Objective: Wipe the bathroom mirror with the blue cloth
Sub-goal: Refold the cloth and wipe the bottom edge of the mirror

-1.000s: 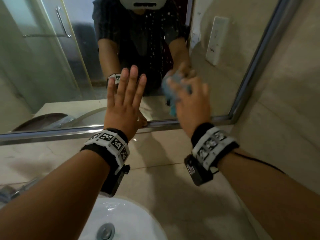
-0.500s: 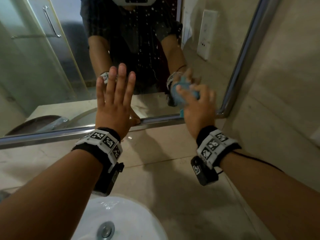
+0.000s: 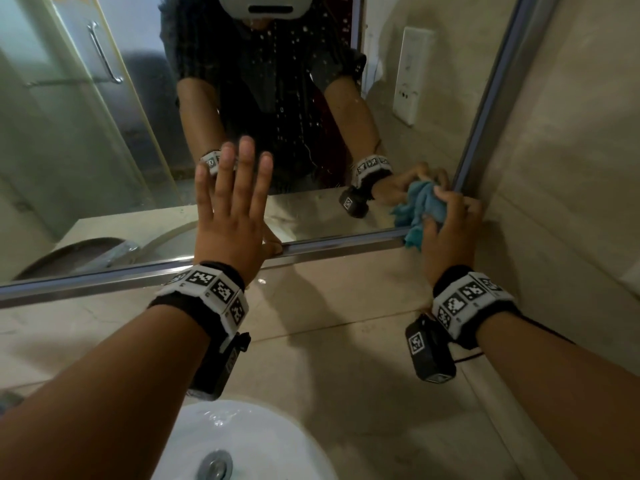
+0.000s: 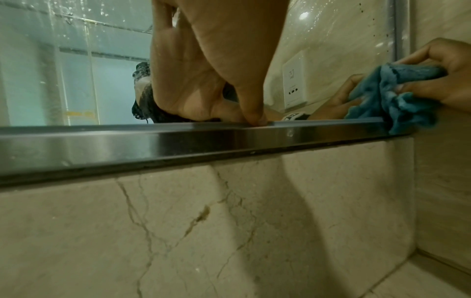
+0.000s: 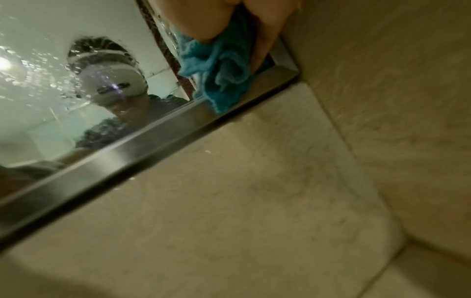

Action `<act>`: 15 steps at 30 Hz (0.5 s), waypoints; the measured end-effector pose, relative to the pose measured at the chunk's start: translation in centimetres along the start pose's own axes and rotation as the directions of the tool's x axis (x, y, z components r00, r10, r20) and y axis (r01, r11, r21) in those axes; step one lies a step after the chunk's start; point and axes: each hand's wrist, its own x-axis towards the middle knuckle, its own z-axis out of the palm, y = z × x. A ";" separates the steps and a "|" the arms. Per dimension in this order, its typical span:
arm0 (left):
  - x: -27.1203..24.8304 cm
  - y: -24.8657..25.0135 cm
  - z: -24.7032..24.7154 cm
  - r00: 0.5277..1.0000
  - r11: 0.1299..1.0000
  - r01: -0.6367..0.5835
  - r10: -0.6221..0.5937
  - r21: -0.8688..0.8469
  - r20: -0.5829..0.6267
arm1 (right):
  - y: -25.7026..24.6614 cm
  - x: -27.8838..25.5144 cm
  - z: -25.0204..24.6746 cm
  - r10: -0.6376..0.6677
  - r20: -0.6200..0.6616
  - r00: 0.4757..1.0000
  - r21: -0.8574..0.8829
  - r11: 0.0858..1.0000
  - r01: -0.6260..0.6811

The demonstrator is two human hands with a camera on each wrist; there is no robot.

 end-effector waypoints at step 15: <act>0.0 -0.4 0.8 0.998 1.000 -0.010 0.010 -0.004 -0.065 | -9.9 1.1 0.3 -0.221 0.040 0.974 0.106 0.971 0.216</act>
